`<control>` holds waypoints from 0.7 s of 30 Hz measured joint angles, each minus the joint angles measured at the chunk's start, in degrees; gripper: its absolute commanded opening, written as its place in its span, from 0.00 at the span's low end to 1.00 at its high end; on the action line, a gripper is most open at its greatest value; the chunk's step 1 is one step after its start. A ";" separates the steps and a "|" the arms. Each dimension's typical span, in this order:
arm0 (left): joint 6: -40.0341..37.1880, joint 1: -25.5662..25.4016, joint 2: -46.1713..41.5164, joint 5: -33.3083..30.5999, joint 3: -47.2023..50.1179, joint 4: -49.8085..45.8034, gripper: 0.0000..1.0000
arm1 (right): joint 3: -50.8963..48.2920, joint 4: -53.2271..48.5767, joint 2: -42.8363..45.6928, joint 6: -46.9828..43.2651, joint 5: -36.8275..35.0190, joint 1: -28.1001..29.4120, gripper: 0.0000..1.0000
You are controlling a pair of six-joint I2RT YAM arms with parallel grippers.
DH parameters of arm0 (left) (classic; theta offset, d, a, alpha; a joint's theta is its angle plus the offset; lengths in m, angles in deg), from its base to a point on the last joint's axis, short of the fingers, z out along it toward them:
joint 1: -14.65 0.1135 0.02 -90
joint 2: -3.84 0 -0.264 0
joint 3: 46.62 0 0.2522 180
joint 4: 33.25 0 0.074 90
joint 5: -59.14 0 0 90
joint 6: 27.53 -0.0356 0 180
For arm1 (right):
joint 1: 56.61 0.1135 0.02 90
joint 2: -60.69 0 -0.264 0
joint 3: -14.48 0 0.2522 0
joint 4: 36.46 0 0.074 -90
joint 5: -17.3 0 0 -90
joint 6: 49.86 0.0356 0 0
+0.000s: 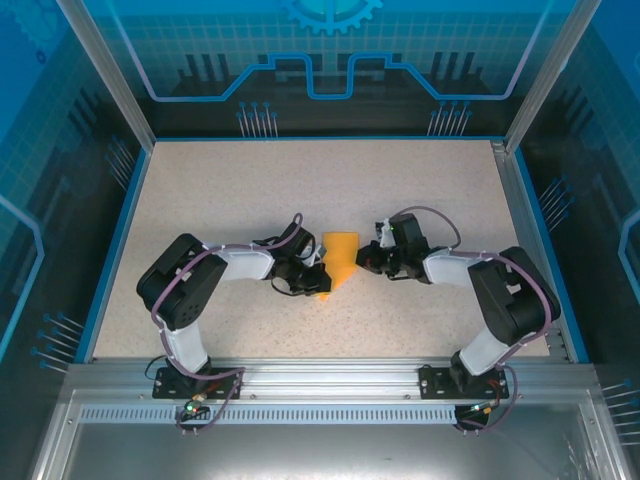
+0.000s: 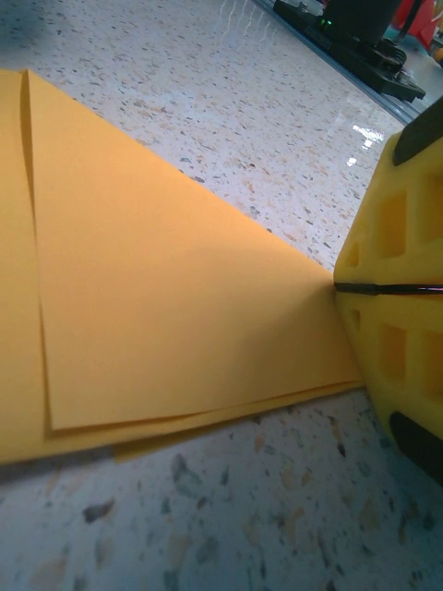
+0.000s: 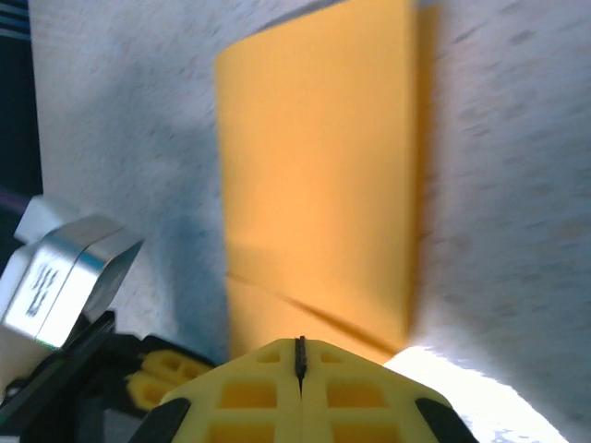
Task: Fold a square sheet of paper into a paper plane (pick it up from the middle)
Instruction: Third fold the triangle at the center of the table.
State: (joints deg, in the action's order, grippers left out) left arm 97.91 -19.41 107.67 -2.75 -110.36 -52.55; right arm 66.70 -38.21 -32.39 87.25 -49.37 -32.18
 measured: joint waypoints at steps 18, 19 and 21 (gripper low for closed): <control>-0.33 0.00 -1.14 -0.98 -0.37 -2.38 0.17 | 1.79 1.66 -7.89 1.88 -0.17 4.90 0.00; -0.55 -0.02 -1.79 -1.73 -0.74 -4.20 0.18 | 1.79 1.64 -7.89 1.88 -0.17 4.90 0.00; -0.70 0.00 -3.10 -2.71 -1.51 -7.17 0.20 | 1.79 1.60 -7.89 1.88 -0.17 4.90 0.00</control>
State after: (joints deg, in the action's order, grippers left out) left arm 97.21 -19.41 104.56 -5.46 -111.87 -59.72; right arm 68.49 -36.61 -40.28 89.13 -49.54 -27.29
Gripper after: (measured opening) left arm 0.186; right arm 0.042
